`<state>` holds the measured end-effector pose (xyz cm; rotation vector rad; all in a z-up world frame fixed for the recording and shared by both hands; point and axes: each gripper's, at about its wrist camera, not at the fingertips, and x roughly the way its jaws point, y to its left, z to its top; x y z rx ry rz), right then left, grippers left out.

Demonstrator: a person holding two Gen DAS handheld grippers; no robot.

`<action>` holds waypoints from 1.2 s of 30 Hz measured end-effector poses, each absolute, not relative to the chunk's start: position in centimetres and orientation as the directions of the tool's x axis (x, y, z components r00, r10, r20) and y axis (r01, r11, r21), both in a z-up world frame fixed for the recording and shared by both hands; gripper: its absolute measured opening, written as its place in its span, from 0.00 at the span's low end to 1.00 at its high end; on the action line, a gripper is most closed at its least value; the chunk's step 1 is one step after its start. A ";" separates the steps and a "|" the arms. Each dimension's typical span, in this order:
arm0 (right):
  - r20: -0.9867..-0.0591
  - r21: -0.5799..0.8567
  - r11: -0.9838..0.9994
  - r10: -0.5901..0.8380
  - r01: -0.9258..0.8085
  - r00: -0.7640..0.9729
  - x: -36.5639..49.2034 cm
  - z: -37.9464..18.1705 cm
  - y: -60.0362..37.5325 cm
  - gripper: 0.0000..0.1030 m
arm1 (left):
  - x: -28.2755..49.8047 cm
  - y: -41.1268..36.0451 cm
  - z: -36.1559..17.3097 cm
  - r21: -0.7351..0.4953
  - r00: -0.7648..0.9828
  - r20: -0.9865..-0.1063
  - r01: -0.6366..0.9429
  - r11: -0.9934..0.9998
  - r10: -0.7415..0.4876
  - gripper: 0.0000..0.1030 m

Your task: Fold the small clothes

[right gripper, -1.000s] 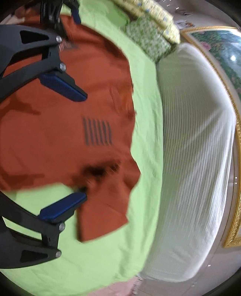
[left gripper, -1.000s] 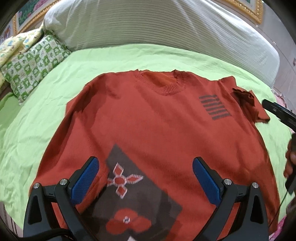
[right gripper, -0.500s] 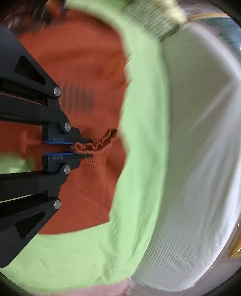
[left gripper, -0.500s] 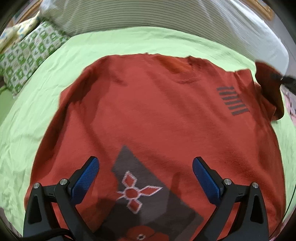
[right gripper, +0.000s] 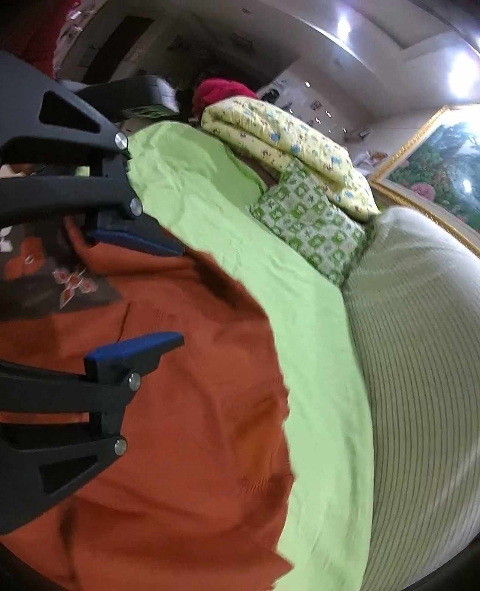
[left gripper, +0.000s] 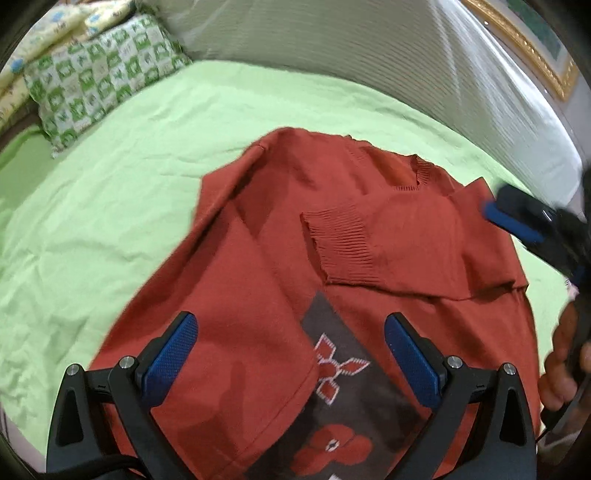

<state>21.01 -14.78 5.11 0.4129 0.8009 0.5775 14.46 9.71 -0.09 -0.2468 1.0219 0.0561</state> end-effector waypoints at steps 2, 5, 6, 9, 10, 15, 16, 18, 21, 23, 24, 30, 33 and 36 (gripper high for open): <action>-0.567 0.507 0.818 0.554 -0.272 0.610 20.0 5.6 -17.1 0.46 | 16.2 9.1 -1.0 -0.207 0.491 -0.865 -0.152 0.967 -0.108 0.98; -0.584 0.480 0.864 0.443 -0.151 0.681 18.6 5.8 -22.7 0.54 | 18.4 8.5 -2.0 -0.225 0.463 -0.877 -0.152 0.962 -0.132 0.98; -0.592 0.470 0.875 0.410 -0.115 0.694 18.5 5.8 -24.0 0.55 | 19.2 8.3 -2.3 -0.216 0.460 -0.880 -0.156 0.964 -0.123 0.98; -0.617 0.444 0.895 0.334 -0.035 0.713 18.6 5.7 -27.2 0.55 | 21.8 7.6 -2.9 -0.170 0.445 -0.892 -0.172 0.970 -0.077 0.98; -0.626 0.430 0.903 0.310 -0.015 0.715 18.7 5.6 -28.0 0.55 | 23.0 7.5 -3.4 -0.154 0.434 -0.898 -0.173 0.973 -0.065 0.98; -0.665 0.366 0.929 0.213 0.064 0.716 20.2 4.2 -31.5 0.55 | 25.9 6.7 -5.7 -0.151 0.354 -0.932 -0.177 0.973 -0.080 0.71; -0.671 0.353 0.932 0.192 0.080 0.716 20.7 3.8 -32.1 0.55 | 25.8 6.3 -5.5 -0.129 0.377 -0.924 -0.167 0.978 -0.057 0.60; -0.684 0.336 0.934 0.156 0.118 0.713 22.0 3.0 -33.5 0.55 | 25.6 5.4 -5.0 -0.134 0.405 -0.911 -0.118 0.984 -0.076 0.18; -0.697 0.339 0.929 0.145 0.145 0.702 23.7 1.9 -35.2 0.55 | 25.0 5.3 -4.3 -0.158 0.438 -0.893 -0.084 0.984 -0.106 0.02; -0.704 0.345 0.925 0.145 0.157 0.695 24.2 1.4 -35.8 0.55 | 24.3 6.2 -3.5 -0.198 0.465 -0.875 -0.086 0.976 -0.136 0.02; -0.708 0.354 0.921 0.152 0.161 0.690 24.5 1.2 -36.2 0.55 | 23.8 6.9 -3.1 -0.222 0.482 -0.863 -0.091 0.971 -0.153 0.02; -0.723 0.356 0.920 0.161 0.162 0.671 24.7 0.2 -36.8 0.55 | 21.4 10.9 -0.7 -0.237 0.549 -0.828 -0.160 0.958 -0.113 0.02; -0.733 0.349 0.927 0.176 0.141 0.657 25.3 -0.4 -36.1 0.55 | 21.8 11.6 -1.5 -0.200 0.517 -0.852 -0.166 0.966 -0.087 0.02; -0.757 0.298 0.949 0.170 0.102 0.630 26.3 -1.2 -34.2 0.55 | 21.9 11.1 -2.7 -0.174 0.492 -0.867 -0.155 0.972 -0.077 0.02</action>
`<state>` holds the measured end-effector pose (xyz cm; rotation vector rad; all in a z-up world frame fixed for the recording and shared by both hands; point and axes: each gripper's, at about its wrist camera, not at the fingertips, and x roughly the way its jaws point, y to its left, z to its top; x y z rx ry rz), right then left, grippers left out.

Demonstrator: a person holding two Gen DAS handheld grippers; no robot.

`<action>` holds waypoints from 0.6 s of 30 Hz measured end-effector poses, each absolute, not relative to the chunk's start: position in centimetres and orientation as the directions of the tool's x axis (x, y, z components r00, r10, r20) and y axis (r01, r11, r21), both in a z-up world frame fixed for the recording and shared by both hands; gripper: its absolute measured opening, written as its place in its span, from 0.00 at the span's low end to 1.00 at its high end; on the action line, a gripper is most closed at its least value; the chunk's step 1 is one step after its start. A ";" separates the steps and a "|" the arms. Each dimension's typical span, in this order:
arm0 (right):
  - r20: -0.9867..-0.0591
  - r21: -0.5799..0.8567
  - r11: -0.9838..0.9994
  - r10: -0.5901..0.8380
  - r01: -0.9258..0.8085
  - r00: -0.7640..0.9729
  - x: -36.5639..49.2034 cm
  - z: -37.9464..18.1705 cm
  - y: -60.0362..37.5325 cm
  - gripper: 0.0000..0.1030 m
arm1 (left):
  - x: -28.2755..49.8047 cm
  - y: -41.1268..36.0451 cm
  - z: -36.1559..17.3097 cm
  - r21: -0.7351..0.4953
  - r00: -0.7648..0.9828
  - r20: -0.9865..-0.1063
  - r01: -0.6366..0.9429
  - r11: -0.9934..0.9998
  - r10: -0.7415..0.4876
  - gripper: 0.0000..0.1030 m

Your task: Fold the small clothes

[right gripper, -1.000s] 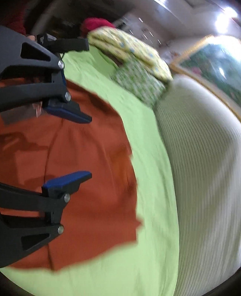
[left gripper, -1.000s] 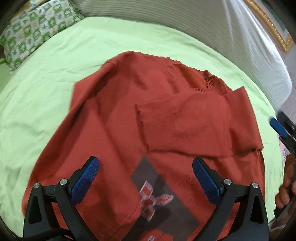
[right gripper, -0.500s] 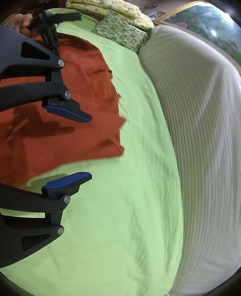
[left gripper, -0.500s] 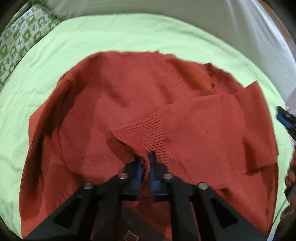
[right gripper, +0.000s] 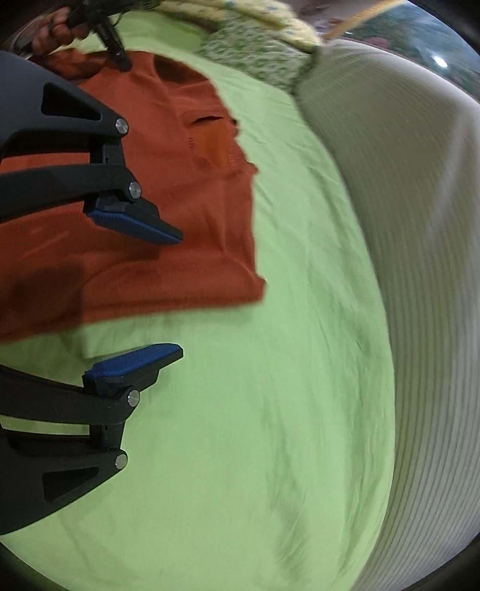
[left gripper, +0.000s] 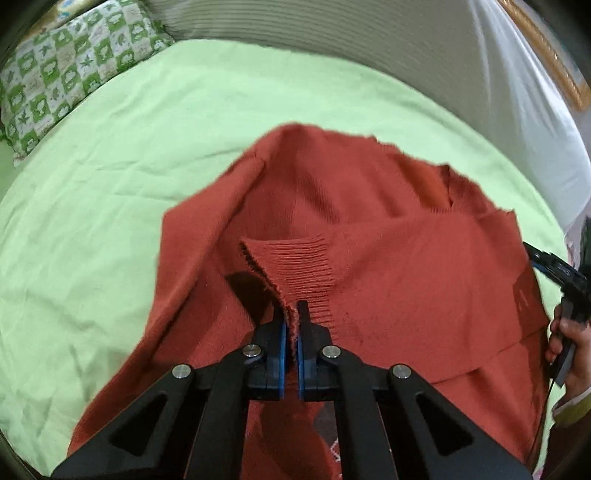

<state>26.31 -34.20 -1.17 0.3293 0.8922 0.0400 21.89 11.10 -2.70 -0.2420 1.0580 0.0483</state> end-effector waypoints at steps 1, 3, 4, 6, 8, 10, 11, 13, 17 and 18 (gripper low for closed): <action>-0.780 0.253 0.962 0.143 0.098 0.609 26.7 -1.6 -33.3 0.55 | 21.8 10.7 -2.7 -0.154 0.495 -0.867 -0.149 0.977 -0.061 0.02; -0.807 0.200 0.978 0.128 0.062 0.576 27.3 -2.5 -31.8 0.11 | 22.0 10.1 -2.6 -0.139 0.494 -0.868 -0.137 0.981 -0.054 0.02; -0.815 0.183 0.981 0.118 0.060 0.567 27.4 -2.5 -31.6 0.12 | 22.1 9.7 -2.1 -0.138 0.502 -0.863 -0.127 0.982 -0.056 0.02; -0.775 0.123 0.988 0.037 0.093 0.631 26.7 -0.2 -32.2 0.11 | 22.3 8.9 -1.5 -0.135 0.516 -0.854 -0.108 0.985 -0.061 0.02; -0.730 0.161 0.976 0.017 0.148 0.684 26.1 2.1 -34.4 0.11 | 22.9 8.3 -1.6 -0.138 0.523 -0.850 -0.094 0.986 -0.069 0.02; -0.732 0.130 0.975 -0.029 0.182 0.681 26.5 2.6 -35.7 0.11 | 23.5 7.1 -2.4 -0.086 0.520 -0.854 -0.092 0.992 -0.025 0.02; -0.747 0.122 0.974 -0.037 0.191 0.664 26.9 2.0 -35.9 0.11 | 24.0 6.7 -3.1 -0.046 0.514 -0.858 -0.096 0.994 0.010 0.02; -0.770 0.070 0.976 -0.078 0.205 0.633 27.4 0.3 -35.5 0.11 | 25.2 6.1 -5.1 0.012 0.473 -0.879 -0.096 0.995 0.057 0.03; -0.748 0.074 0.953 -0.142 0.293 0.648 26.0 -0.7 -35.7 0.24 | 23.7 6.6 -4.1 0.049 0.486 -0.871 -0.071 0.996 0.078 0.11; -0.737 0.084 0.945 -0.155 0.317 0.658 25.1 0.0 -35.7 0.30 | 23.2 7.0 -3.6 0.034 0.487 -0.871 -0.074 0.997 0.066 0.11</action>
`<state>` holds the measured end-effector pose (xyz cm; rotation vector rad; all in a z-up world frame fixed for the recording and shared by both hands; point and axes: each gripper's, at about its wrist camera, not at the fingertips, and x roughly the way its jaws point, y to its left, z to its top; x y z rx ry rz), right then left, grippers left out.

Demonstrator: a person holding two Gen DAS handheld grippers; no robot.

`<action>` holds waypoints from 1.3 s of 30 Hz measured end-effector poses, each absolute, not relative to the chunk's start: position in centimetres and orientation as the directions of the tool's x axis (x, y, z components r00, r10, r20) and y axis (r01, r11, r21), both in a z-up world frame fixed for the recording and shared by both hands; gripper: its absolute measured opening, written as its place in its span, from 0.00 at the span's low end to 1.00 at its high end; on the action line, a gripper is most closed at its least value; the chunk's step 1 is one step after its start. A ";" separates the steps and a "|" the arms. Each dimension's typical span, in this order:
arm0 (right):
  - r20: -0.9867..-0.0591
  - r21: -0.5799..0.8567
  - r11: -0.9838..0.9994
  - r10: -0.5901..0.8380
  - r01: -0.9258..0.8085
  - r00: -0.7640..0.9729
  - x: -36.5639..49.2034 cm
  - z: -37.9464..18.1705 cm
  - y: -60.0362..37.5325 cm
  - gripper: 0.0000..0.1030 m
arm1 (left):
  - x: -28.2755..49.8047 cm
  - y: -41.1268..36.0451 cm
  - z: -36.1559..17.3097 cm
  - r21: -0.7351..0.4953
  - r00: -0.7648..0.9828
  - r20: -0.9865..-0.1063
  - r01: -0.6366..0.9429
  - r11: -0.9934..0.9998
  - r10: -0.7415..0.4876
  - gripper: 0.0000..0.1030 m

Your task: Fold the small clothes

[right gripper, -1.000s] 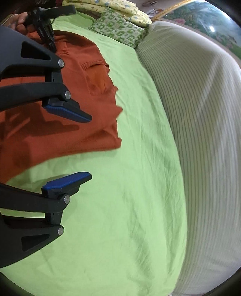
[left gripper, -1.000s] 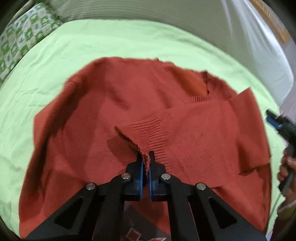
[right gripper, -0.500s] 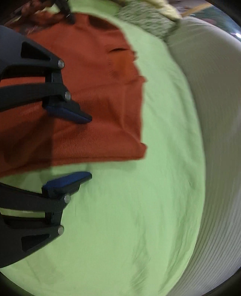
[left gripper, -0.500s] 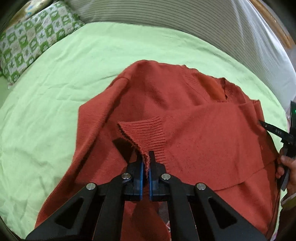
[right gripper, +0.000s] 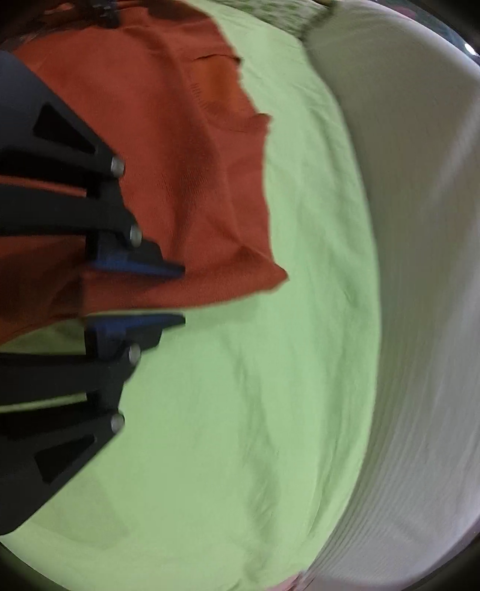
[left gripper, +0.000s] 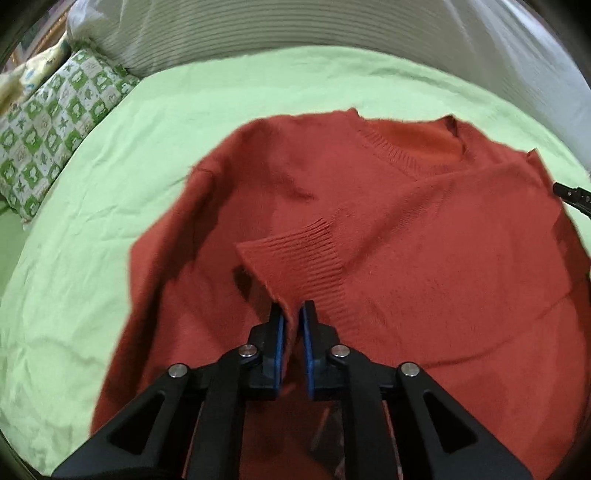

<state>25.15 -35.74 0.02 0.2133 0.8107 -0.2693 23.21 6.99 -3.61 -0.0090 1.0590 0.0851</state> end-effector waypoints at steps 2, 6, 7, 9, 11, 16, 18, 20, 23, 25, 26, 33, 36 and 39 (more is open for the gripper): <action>-0.687 0.121 0.938 -0.158 0.326 0.709 23.0 2.1 -35.6 0.36 | 22.1 8.1 -2.4 0.000 0.492 -0.870 -0.090 0.996 0.044 0.13; -0.593 0.192 0.948 -0.095 0.255 0.800 18.3 5.9 -32.9 0.54 | 18.9 9.4 -0.2 -0.049 0.527 -0.849 -0.115 0.992 0.019 0.25; -0.581 0.205 0.952 -0.069 0.229 0.811 17.7 6.4 -32.0 0.55 | 17.9 9.9 0.4 -0.058 0.535 -0.845 -0.121 0.991 0.016 0.29; -0.571 0.236 0.958 -0.002 0.166 0.821 16.3 7.0 -30.0 0.55 | 16.3 10.7 1.0 -0.064 0.544 -0.839 -0.140 0.988 0.023 0.36; -0.570 0.268 0.958 0.073 0.101 0.819 14.7 7.1 -27.7 0.55 | 14.2 12.1 1.9 -0.070 0.555 -0.831 -0.153 0.986 0.027 0.42; -0.567 0.378 0.925 0.267 -0.043 0.779 11.8 5.9 -21.5 0.55 | 9.1 16.4 3.1 -0.092 0.566 -0.823 -0.212 0.973 0.045 0.60; -0.541 0.424 0.898 0.354 -0.116 0.763 10.7 5.1 -18.6 0.55 | 7.1 18.6 3.0 -0.092 0.555 -0.829 -0.262 0.961 0.072 0.60; -0.510 0.444 0.865 0.459 -0.234 0.727 9.6 4.8 -14.6 0.55 | 4.8 21.7 2.7 -0.102 0.540 -0.836 -0.322 0.941 0.094 0.60; -0.497 0.393 0.792 0.611 -0.467 0.616 7.4 3.9 -7.0 0.55 | 2.2 24.7 1.9 -0.123 0.515 -0.851 -0.376 0.918 0.097 0.60; -0.543 0.325 0.726 0.668 -0.606 0.508 6.0 2.8 -1.8 0.55 | 0.6 26.4 1.2 -0.150 0.504 -0.860 -0.407 0.901 0.085 0.60; -0.574 0.290 0.693 0.678 -0.660 0.460 5.1 2.2 0.8 0.55 | 0.1 26.8 0.9 -0.155 0.500 -0.863 -0.412 0.898 0.081 0.60; -0.724 0.040 0.508 0.609 -0.861 0.325 0.4 -2.1 11.4 0.55 | -0.6 27.5 -0.5 -0.185 0.488 -0.872 -0.406 0.895 0.041 0.60; -0.749 -0.058 0.502 0.550 -0.863 0.370 -0.1 -2.9 12.3 0.55 | 1.4 26.1 -0.8 -0.178 0.461 -0.887 -0.317 0.931 -0.013 0.74; -0.728 0.016 0.554 0.577 -0.832 0.370 1.1 -1.9 10.0 0.55 | 2.3 24.1 -2.0 -0.137 0.409 -0.912 -0.242 0.961 -0.027 0.74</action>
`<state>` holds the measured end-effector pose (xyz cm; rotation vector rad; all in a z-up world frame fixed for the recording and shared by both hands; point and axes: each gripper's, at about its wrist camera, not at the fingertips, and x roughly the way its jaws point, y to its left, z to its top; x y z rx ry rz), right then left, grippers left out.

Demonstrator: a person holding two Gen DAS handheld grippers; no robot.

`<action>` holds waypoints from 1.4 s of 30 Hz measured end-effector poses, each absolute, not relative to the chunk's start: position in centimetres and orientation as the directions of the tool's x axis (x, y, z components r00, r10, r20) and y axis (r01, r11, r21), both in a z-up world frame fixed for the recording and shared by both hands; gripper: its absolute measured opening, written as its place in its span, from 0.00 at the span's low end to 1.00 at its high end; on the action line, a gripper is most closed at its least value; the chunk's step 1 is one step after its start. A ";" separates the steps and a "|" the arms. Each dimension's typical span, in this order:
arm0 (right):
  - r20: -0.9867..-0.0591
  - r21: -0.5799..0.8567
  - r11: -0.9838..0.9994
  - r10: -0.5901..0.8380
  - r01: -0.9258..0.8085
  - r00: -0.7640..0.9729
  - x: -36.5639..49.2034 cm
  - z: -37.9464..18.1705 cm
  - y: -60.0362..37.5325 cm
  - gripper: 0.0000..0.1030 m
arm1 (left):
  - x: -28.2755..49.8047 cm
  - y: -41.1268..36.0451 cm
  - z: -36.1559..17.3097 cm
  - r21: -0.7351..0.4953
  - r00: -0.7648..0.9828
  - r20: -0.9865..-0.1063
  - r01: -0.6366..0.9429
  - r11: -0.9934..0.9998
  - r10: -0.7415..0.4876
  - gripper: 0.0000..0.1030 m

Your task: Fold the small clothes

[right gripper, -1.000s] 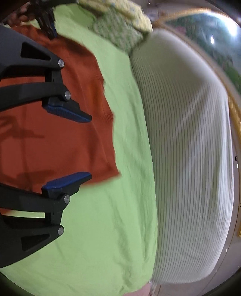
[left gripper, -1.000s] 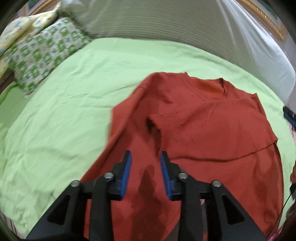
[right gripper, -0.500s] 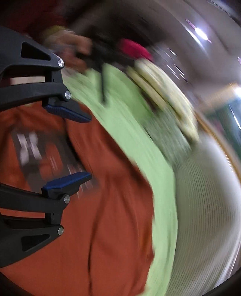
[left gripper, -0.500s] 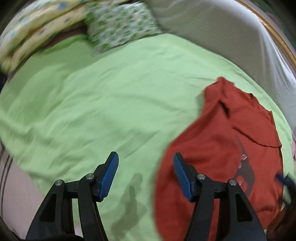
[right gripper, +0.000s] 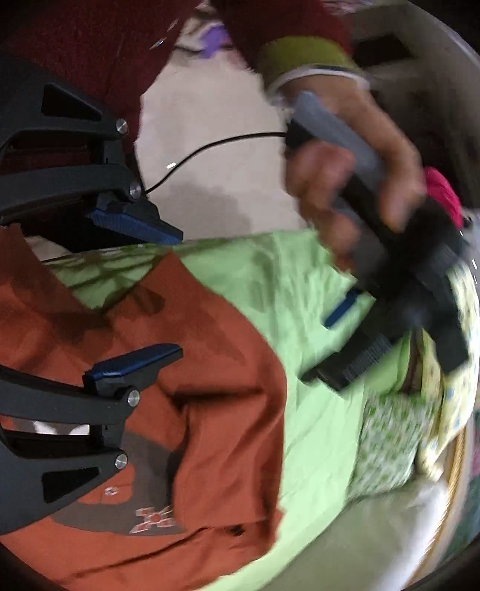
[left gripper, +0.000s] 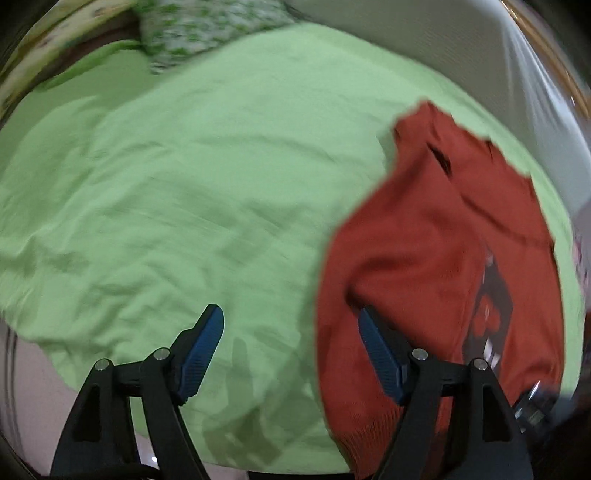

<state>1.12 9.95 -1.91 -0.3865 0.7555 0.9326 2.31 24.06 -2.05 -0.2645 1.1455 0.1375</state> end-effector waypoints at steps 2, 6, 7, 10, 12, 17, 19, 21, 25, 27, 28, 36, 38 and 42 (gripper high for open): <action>-0.726 0.088 0.563 0.601 -0.822 0.335 2.1 -1.4 8.4 0.56 | 1.9 23.5 -2.8 -0.117 0.393 -0.919 -0.238 0.964 -0.015 0.74; -0.697 0.046 0.520 0.628 -0.853 0.346 0.5 -1.5 9.0 0.69 | 1.0 24.6 -3.4 -0.177 0.391 -0.919 -0.295 0.939 -0.050 0.74; -0.699 0.036 0.499 0.632 -0.866 0.335 0.0 -1.9 9.6 0.69 | 0.8 24.8 -3.2 -0.183 0.399 -0.915 -0.301 0.936 -0.050 0.74; -0.726 0.003 0.480 0.604 -0.877 0.328 0.0 -3.3 11.8 0.69 | 1.2 25.4 -2.6 -0.188 0.409 -0.911 -0.302 0.935 -0.051 0.74; -0.718 0.019 0.489 0.613 -0.872 0.328 0.0 -3.3 11.7 0.69 | 1.7 25.2 -2.6 -0.210 0.400 -0.912 -0.276 0.938 -0.087 0.74; -0.663 0.096 0.616 0.625 -0.782 0.411 1.7 -1.2 6.7 0.69 | -0.2 22.1 -5.5 -0.186 0.253 -0.959 -0.212 0.959 -0.130 0.74; -0.643 0.118 0.672 0.613 -0.731 0.459 2.1 -0.6 4.0 0.69 | -1.9 20.9 -6.1 -0.202 0.236 -0.960 -0.211 0.956 -0.150 0.72; -0.620 0.167 0.718 0.610 -0.676 0.494 2.5 -0.3 1.1 0.69 | -3.0 19.8 -6.4 -0.215 0.243 -0.956 -0.205 0.955 -0.163 0.67; -0.605 0.226 0.768 0.592 -0.599 0.532 3.7 -0.8 -1.9 0.69 | -3.2 18.0 -6.4 -0.247 0.296 -0.937 -0.185 0.951 -0.186 0.19; -0.591 0.258 0.791 0.583 -0.555 0.557 4.2 -0.7 -3.3 0.69 | -3.2 18.1 -6.0 -0.308 0.331 -0.913 -0.178 0.935 -0.238 0.05; -0.579 0.278 0.799 0.582 -0.533 0.571 4.4 -0.6 -4.2 0.69 | -3.5 18.5 -5.4 -0.372 0.370 -0.883 -0.178 0.911 -0.289 0.04; -0.485 0.415 0.857 0.493 -0.306 0.722 4.9 -0.3 -13.5 0.69 | -1.7 17.2 2.9 -0.446 0.569 -0.746 -0.039 0.894 -0.347 0.03; -0.465 0.438 0.856 0.477 -0.275 0.746 4.7 -0.1 -15.2 0.69 | 1.3 15.9 5.5 -0.438 0.603 -0.712 0.020 0.899 -0.360 0.03; -0.437 0.459 0.862 0.431 -0.217 0.789 4.3 0.3 -18.0 0.69 | 9.3 11.1 13.3 -0.417 0.670 -0.592 0.221 0.882 -0.448 0.03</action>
